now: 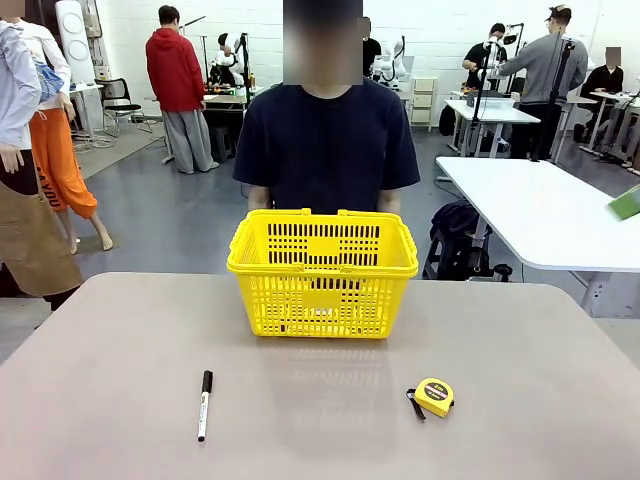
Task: Place the items the person wants into the basket.
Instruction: Pick up the item the person points to and place it in the Market Basket.
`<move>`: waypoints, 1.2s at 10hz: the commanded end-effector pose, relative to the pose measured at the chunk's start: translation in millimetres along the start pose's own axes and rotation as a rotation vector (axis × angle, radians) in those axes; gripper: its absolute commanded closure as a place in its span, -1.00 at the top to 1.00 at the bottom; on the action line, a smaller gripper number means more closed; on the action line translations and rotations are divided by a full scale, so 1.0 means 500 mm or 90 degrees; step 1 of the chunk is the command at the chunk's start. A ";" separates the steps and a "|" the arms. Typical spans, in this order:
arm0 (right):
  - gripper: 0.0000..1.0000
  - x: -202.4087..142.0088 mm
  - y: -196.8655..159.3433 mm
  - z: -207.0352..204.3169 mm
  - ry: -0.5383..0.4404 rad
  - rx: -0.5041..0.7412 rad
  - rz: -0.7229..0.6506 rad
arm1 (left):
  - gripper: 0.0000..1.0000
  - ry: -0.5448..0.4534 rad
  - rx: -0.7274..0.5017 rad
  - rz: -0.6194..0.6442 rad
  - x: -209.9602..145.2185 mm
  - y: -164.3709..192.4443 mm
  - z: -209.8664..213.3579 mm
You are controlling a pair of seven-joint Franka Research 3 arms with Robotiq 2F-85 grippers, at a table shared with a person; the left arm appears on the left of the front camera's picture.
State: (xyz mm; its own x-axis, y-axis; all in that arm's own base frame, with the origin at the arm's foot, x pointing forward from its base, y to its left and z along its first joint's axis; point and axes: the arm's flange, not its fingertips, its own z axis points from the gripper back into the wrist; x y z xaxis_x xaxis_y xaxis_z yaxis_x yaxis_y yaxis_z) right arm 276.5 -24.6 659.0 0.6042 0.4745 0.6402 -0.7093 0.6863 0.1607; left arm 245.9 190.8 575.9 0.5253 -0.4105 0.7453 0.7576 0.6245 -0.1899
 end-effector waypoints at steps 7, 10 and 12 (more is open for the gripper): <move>1.00 -0.258 -0.251 0.130 -0.209 0.126 0.129 | 1.00 -0.011 -0.007 -0.014 -0.001 0.002 0.003; 1.00 -0.311 -0.244 0.163 -0.234 0.024 0.034 | 1.00 -0.011 -0.007 -0.014 -0.001 0.002 0.003; 1.00 -0.313 -0.219 0.177 -0.206 0.019 0.026 | 1.00 -0.011 -0.007 -0.014 -0.001 0.002 0.003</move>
State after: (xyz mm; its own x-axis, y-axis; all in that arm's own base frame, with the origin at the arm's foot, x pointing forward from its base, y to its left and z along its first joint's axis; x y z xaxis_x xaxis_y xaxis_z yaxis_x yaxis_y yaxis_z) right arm 229.4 -242.0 607.6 0.4184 0.2922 0.8600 -0.7487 0.6470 0.1444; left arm 245.7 190.6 576.0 0.5251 -0.4113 0.7451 0.7581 0.6239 -0.1898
